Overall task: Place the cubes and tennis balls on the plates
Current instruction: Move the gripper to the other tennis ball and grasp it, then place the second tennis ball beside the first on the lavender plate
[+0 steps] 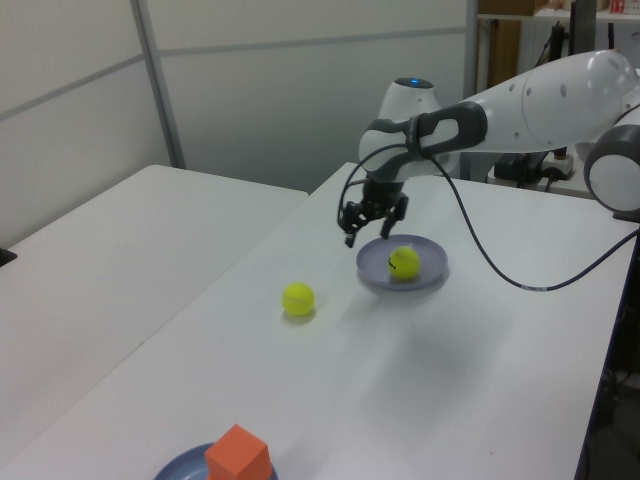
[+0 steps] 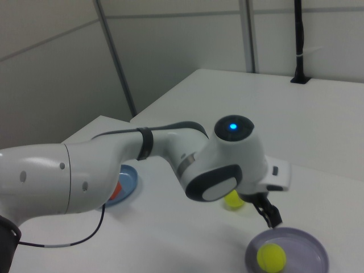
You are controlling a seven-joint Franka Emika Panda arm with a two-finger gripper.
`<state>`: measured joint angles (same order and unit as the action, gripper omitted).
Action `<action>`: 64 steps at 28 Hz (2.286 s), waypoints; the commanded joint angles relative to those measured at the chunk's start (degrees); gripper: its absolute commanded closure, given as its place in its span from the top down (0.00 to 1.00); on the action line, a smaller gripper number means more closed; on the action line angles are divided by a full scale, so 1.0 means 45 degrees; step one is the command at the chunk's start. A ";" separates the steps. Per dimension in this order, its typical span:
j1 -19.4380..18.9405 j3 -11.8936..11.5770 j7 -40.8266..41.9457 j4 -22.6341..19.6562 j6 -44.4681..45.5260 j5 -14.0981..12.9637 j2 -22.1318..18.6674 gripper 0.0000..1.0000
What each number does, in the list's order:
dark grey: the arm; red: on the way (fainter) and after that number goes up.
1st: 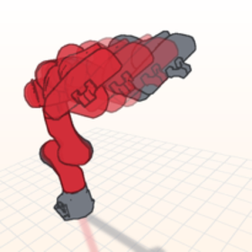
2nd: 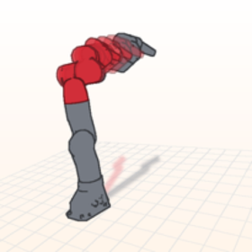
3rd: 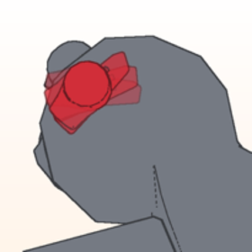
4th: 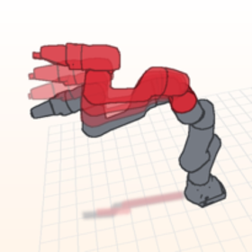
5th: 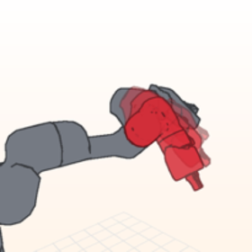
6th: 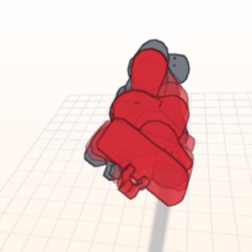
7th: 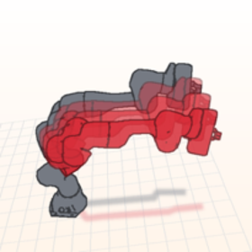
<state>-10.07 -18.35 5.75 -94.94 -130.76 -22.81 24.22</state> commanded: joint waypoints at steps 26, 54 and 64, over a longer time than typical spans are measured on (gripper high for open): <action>-0.0711 0.2359 -0.1180 0.0454 -0.4281 -0.0009 0.2215 0.99; -0.0360 0.0605 -0.1063 0.0182 -0.3230 -0.0127 0.0751 0.00; 0.0341 -0.0375 -0.0419 -0.0638 -0.3149 -0.0127 0.0809 0.00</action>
<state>-9.52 -19.15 2.10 -94.41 -145.30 -23.37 28.95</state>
